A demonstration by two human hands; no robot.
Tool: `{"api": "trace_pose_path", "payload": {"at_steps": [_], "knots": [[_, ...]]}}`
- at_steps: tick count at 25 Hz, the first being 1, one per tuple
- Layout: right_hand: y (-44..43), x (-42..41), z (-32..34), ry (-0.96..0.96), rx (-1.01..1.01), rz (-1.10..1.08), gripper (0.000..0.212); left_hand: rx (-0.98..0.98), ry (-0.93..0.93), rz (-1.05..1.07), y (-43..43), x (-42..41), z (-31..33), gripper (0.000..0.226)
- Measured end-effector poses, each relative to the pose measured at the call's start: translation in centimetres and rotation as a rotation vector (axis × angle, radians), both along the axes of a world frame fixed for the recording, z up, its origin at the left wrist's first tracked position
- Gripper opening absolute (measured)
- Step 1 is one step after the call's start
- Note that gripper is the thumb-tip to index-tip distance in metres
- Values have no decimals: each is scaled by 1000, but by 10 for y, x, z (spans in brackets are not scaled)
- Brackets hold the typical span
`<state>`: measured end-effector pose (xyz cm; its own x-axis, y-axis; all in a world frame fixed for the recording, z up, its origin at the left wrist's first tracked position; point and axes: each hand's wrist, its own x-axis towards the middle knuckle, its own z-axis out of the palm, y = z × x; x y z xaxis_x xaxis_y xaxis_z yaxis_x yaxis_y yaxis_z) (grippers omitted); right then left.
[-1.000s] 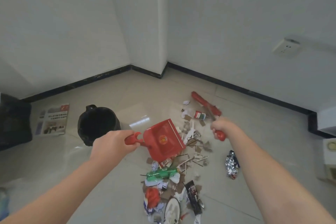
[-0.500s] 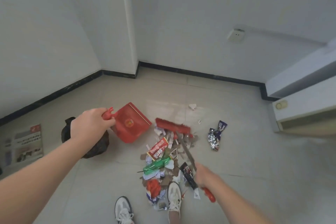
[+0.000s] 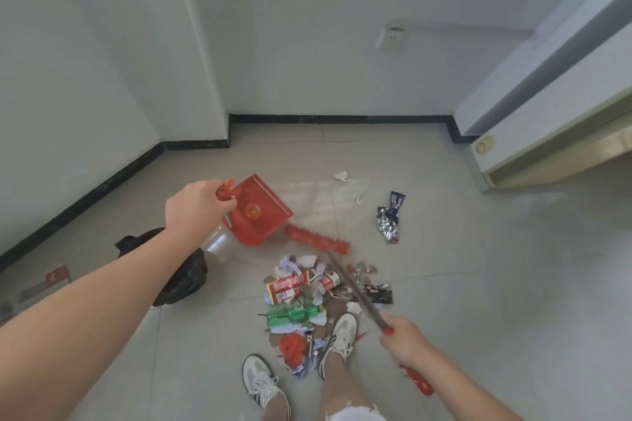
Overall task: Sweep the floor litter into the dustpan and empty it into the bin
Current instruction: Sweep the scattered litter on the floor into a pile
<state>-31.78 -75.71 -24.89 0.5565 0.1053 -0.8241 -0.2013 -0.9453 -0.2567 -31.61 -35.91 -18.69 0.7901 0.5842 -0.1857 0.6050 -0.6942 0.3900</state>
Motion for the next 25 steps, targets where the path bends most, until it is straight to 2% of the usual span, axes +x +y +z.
{"api": "trace_pose_path", "payload": {"at_steps": [3,5,6,8,14,16,18,21,25], "knots": [[9,29,-4,-164,-15,55,46,-104,-35,80,-17,25,5,29],[27,64,-6,-220,6,-13,33,-128,-60,124,-27,39,3,30],[35,87,-9,-225,36,-89,28,-120,-62,115,-32,46,1,30],[48,134,-11,-238,63,-219,35,-101,-53,70,-39,56,-2,32],[63,265,-32,-220,71,-355,42,-47,-34,75,-61,89,-13,35],[72,300,-44,-186,60,-360,36,-23,3,72,-60,103,-21,35],[75,326,-59,-107,37,-274,19,9,46,13,-59,116,-28,32],[68,340,-79,44,-50,-140,14,44,83,-67,-66,130,-42,14],[42,291,-92,76,-187,44,48,22,110,-35,-77,133,-51,17]]}}
